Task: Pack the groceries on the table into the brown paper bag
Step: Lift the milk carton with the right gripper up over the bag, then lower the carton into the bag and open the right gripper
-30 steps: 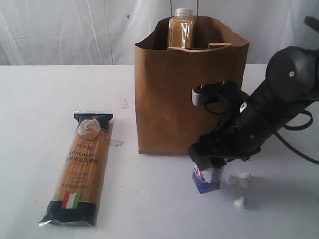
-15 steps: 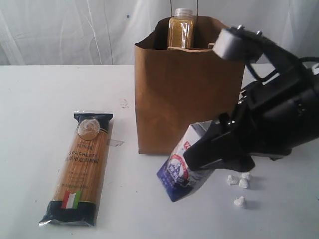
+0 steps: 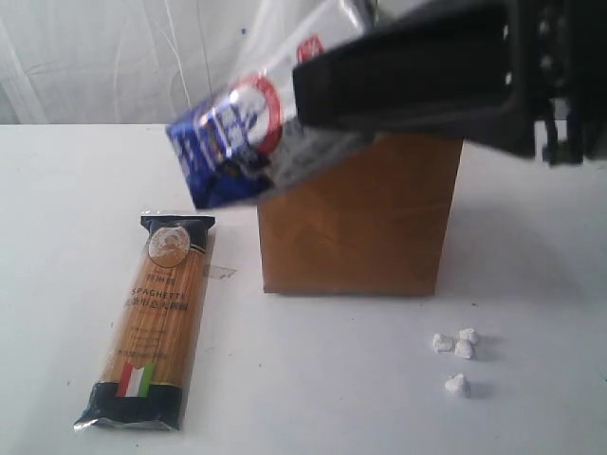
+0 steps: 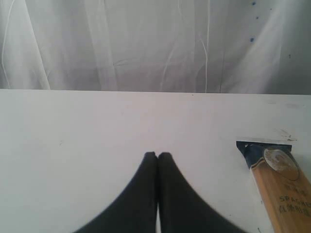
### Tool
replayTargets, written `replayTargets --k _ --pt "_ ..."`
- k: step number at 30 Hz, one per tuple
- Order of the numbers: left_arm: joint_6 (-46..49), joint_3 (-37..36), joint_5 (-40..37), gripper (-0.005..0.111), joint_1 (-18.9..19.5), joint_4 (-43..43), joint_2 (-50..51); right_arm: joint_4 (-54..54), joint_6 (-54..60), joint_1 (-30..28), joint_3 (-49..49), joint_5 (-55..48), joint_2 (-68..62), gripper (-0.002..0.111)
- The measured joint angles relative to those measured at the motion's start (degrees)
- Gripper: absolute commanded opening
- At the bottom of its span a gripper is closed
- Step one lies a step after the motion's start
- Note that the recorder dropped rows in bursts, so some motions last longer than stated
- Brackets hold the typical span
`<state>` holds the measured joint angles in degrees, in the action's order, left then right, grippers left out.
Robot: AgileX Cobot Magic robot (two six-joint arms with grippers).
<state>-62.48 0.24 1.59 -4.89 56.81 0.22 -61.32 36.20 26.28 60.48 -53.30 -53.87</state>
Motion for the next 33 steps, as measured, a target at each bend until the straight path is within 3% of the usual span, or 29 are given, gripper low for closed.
replayTargets --k 6,10,17,25,33 --pt "0.00 0.00 0.00 0.001 0.00 0.00 0.00 -1.32 0.38 0.00 4.69 9.23 -1.89 0.032" --pt "0.00 0.00 0.00 0.001 0.00 0.00 0.00 -1.64 0.70 0.00 5.69 21.15 -4.32 0.032" --pt "0.00 0.00 0.00 0.001 0.00 0.00 0.00 -1.68 7.31 0.00 5.69 35.33 -12.03 0.032" --pt "0.00 0.00 0.00 0.001 0.00 0.00 0.00 1.71 8.24 0.00 5.69 36.52 -21.63 0.032" --pt "0.00 0.00 0.00 0.001 0.00 0.00 0.00 6.63 8.36 0.00 5.69 39.18 -23.36 0.032"
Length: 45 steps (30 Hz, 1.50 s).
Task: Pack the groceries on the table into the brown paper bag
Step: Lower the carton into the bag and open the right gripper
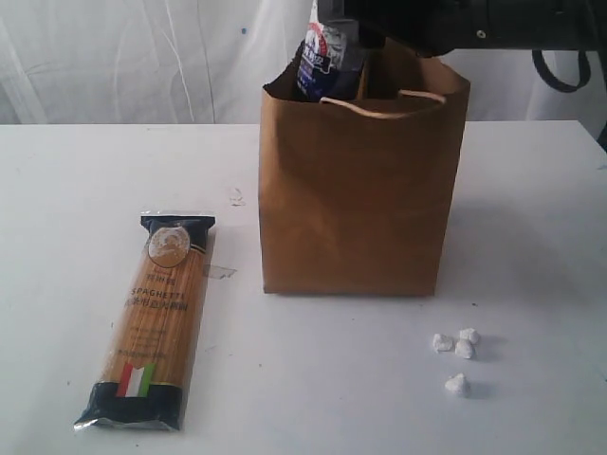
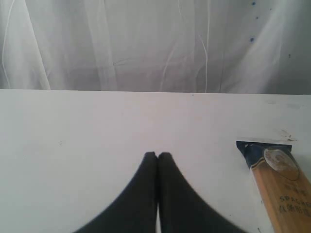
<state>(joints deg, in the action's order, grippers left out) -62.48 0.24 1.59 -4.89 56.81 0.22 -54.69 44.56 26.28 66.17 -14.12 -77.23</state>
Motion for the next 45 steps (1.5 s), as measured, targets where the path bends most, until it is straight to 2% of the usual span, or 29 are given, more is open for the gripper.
replayTargets --k 9,17,24,30,40,45 --pt "0.00 0.00 0.00 0.001 0.00 0.00 0.00 0.76 0.00 0.00 0.00 11.20 -0.58 0.032" --pt "0.00 0.00 0.00 0.001 0.00 0.00 0.00 1.60 0.00 0.00 0.00 10.30 -2.98 0.044" --pt "0.00 0.00 0.00 0.001 0.00 0.00 0.00 3.04 2.14 0.00 0.00 13.45 -4.13 0.045" --pt "0.00 0.00 0.00 0.001 0.00 0.00 0.00 3.18 6.14 0.00 0.00 12.82 -4.62 0.052" --pt "0.00 0.00 0.00 0.001 0.00 0.00 0.00 3.32 11.85 0.00 0.00 12.79 -5.23 0.054" --pt "0.00 0.00 0.00 0.001 0.00 0.00 0.00 3.43 12.10 0.00 0.00 12.92 -6.57 0.064"
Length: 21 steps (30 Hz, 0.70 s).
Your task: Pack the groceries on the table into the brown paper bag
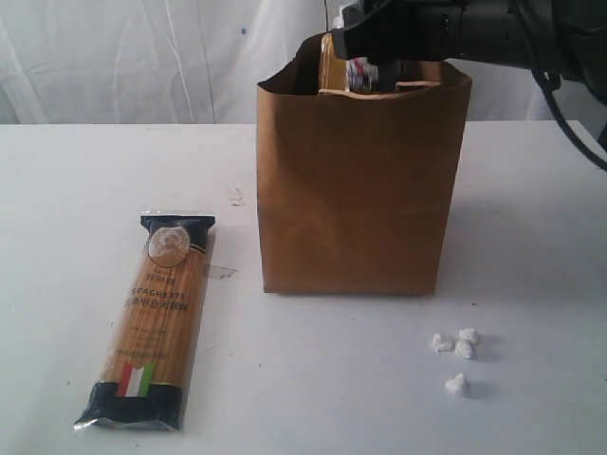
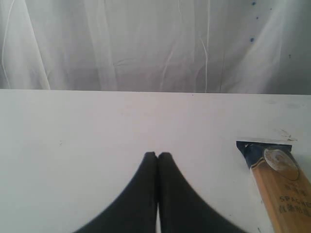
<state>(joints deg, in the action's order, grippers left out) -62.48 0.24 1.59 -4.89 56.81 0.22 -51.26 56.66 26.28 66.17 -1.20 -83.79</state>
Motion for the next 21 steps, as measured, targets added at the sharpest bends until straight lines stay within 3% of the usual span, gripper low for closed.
replayTargets --k 12,21 --pt "0.00 0.00 0.00 0.001 0.00 0.00 0.00 0.00 -0.01 0.00 0.00 -1.12 -0.48 0.067" --pt "0.00 0.00 0.00 0.001 0.00 0.00 0.00 0.00 -2.76 -0.22 0.00 -4.38 2.85 0.059"
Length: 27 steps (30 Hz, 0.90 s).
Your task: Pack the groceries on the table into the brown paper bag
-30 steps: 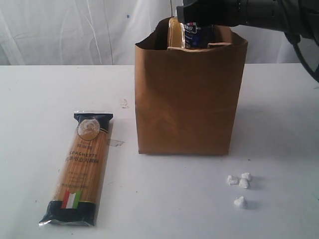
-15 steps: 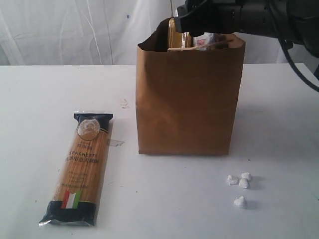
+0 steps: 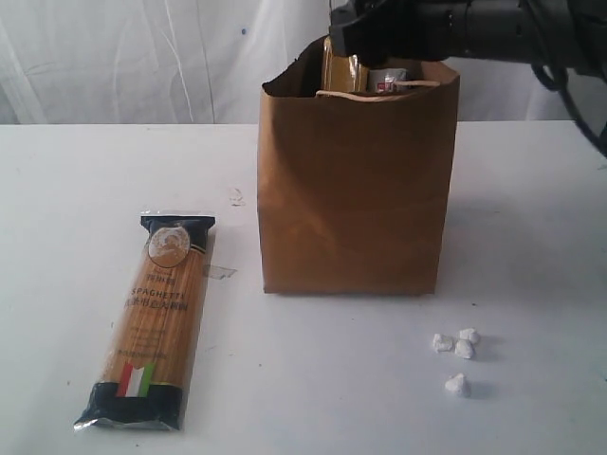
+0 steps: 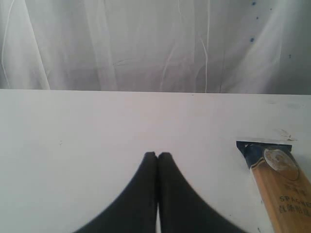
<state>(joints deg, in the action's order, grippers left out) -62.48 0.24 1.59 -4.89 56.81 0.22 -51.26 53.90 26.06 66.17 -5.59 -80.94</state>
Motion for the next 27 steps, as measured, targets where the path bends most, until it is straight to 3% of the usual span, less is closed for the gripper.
replayTargets --k 6,12,14,17,23,27 --pt "0.00 0.00 0.00 0.001 0.00 0.00 0.00 1.85 -1.20 -0.12 0.00 -0.12 10.46 0.039" --pt "0.00 0.00 0.00 0.001 0.00 0.00 0.00 16.15 -0.79 -2.62 0.00 -2.25 21.12 0.006" --pt "0.00 0.00 0.00 0.001 0.00 0.00 0.00 18.83 -0.79 -5.02 0.00 -4.98 22.79 0.000" --pt "0.00 0.00 0.00 0.001 0.00 0.00 0.00 24.80 -4.30 -10.41 0.00 -11.71 23.55 0.000" --pt "0.00 0.00 0.00 0.001 0.00 0.00 0.00 47.08 -33.84 -21.81 -3.60 -15.36 23.44 0.000" --pt "0.00 0.00 0.00 0.001 0.00 0.00 0.00 51.88 -43.35 -24.01 -9.40 -16.79 24.47 0.000"
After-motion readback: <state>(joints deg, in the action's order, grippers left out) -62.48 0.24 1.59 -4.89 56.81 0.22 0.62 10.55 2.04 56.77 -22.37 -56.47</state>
